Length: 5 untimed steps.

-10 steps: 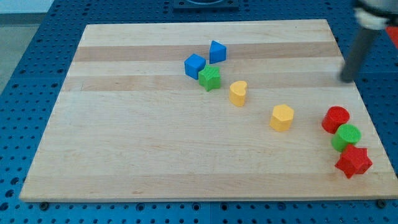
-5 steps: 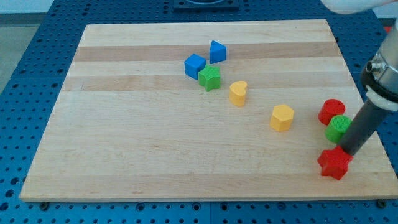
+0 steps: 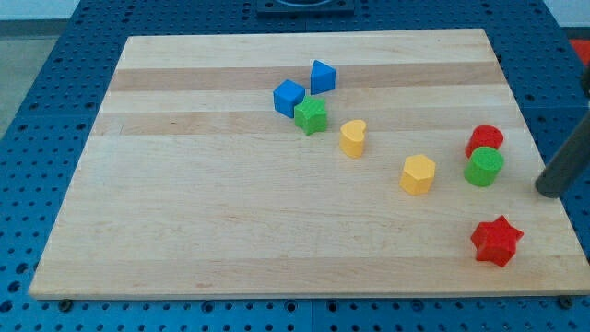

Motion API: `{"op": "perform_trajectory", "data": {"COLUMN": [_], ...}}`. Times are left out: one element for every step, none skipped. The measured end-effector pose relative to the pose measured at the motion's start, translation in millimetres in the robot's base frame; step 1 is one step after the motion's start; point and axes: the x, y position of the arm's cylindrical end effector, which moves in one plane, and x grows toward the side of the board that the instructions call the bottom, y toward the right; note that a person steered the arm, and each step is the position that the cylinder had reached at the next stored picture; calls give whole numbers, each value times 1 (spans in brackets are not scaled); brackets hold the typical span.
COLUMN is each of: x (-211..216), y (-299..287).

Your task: Move the green circle above the yellow heart

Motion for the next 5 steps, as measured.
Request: {"op": "perform_trajectory", "data": {"x": [-4, -15, -21, -35, -69], "y": [-68, -47, -54, -136, -186]}}
